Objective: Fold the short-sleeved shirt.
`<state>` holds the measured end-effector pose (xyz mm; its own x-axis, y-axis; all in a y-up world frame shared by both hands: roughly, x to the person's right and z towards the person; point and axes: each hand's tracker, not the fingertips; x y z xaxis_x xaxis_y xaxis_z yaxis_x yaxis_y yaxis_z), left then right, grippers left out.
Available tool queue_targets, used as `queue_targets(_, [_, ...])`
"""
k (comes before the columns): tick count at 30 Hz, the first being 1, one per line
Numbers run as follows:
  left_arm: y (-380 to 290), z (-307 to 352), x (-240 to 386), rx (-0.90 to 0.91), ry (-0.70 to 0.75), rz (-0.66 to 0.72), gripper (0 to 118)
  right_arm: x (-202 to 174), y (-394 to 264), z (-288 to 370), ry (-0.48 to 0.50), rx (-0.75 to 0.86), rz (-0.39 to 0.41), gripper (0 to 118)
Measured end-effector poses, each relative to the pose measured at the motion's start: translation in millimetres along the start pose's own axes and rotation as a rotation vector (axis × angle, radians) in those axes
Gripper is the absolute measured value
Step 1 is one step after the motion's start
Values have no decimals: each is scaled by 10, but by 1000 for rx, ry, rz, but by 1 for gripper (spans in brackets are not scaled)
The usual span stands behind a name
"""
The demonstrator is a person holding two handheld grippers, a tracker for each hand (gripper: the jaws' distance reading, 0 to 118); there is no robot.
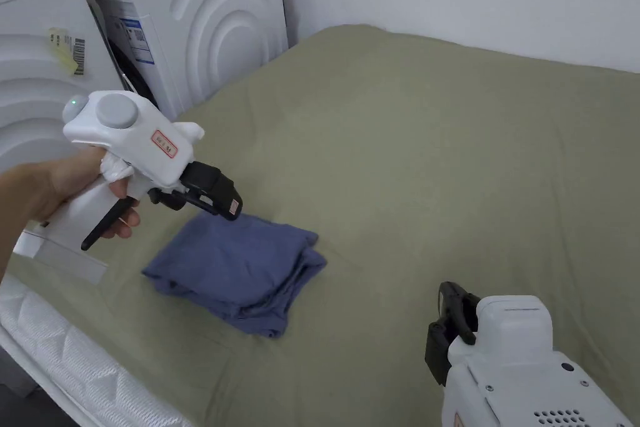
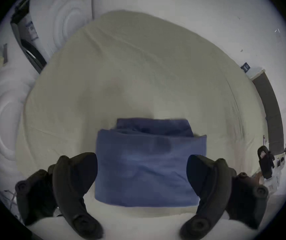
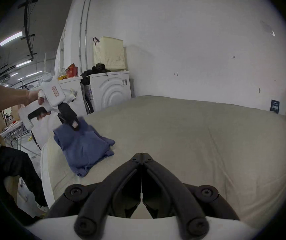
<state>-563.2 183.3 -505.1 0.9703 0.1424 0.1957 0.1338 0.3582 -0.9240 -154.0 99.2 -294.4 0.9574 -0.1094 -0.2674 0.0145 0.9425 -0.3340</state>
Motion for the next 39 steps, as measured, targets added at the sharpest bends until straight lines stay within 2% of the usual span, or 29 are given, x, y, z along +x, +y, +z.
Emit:
queue_targets(3, [-95,208,163,72,84,-44,109,55,47,88,5,-4,-10,1])
queue_targets(4, [-135,278,226,108,73,-34,104,88,68,126,11,-6,-19,1])
queue_targets(5, [-163,359,324,177,114,-43,89,129,97,176,15,-8,-38,1])
queue_targets(6, [-219,426,456,218,118,-35,43,168,125,233,13,-6,-43,1])
queue_targets(7, [-303,474,624,238,45,-76,1,211,156,297,12,-5,-42,1])
queue_targets(10, [-553,538,1343,299,-3,-185,1,418,313,573,2,6,-55,1])
queue_targets(13, [-779,490,2046,397,-171,-223,1,691,442,943,-45,40,-40,1])
queue_targets(15, [-1007,509,2667,485,-220,-239,1,955,530,1281,-102,62,-31,1])
queue_targets(18, [-1353,523,3601,667,-200,-208,1,1382,625,1829,-191,95,-64,1])
queue_targets(21, [-1636,526,4371,802,-206,-158,1,1756,664,2393,-330,104,29,1])
queue_targets(24, [-1886,562,5088,900,-126,-182,1,2112,691,2916,-424,118,23,1])
queue_targets(27, [-2064,646,5536,947,-125,-185,1,2378,698,3320,-526,149,28,1])
queue_targets(32, [-2261,837,5919,1029,-60,-233,1,2593,700,3705,-612,183,11,1])
queue_targets(39, [-2278,930,5921,1022,-55,-253,1,2611,749,3753,-655,221,-2,1])
